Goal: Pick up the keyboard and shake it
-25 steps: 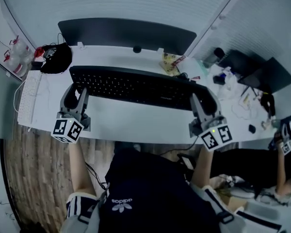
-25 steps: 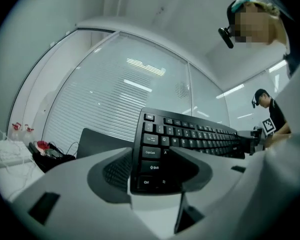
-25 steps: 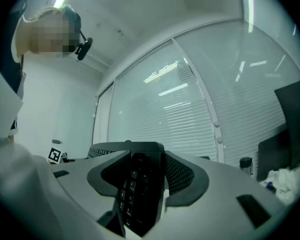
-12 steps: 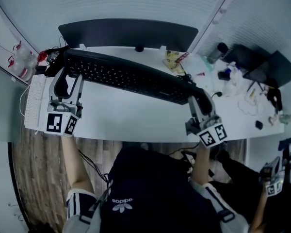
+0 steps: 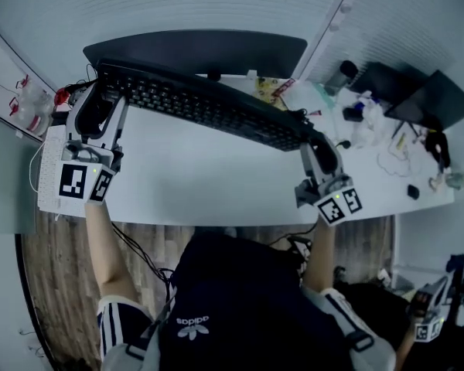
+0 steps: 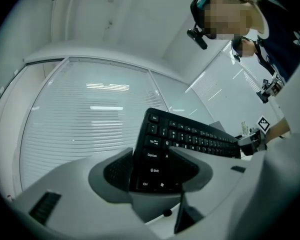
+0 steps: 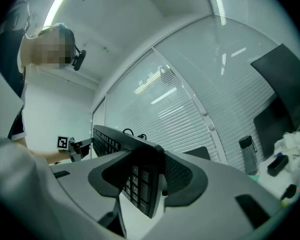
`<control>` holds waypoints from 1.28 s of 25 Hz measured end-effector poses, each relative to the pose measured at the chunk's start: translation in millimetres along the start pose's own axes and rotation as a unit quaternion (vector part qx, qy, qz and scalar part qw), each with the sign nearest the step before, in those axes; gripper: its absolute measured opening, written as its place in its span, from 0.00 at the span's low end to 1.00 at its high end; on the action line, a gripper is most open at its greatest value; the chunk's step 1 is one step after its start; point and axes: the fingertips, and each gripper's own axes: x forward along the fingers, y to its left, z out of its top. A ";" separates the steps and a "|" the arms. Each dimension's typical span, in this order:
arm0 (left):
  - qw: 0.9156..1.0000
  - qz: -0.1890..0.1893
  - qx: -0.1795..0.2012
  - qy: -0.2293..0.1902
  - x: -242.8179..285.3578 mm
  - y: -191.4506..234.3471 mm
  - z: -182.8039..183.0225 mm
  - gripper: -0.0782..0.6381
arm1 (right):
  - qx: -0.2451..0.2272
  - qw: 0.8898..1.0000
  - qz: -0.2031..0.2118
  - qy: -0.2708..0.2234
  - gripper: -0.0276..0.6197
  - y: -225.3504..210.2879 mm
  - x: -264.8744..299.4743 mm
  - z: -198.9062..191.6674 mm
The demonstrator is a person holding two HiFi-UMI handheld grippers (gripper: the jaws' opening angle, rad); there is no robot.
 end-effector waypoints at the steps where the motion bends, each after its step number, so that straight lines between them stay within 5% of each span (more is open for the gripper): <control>1: 1.000 0.001 0.000 0.000 3.7 -0.7 1.4 0.42 | -0.001 1.000 -0.002 -0.001 0.33 -0.3 0.6 3.2; 23: 0.999 -0.020 -0.035 0.003 28.7 -7.4 -6.5 0.42 | 0.039 0.999 -0.013 -0.006 0.32 -23.6 8.2 2.0; 32: 0.998 -0.019 -0.057 0.012 18.4 -7.6 -15.4 0.42 | 0.009 1.000 -0.011 0.010 0.32 -15.5 3.1 8.7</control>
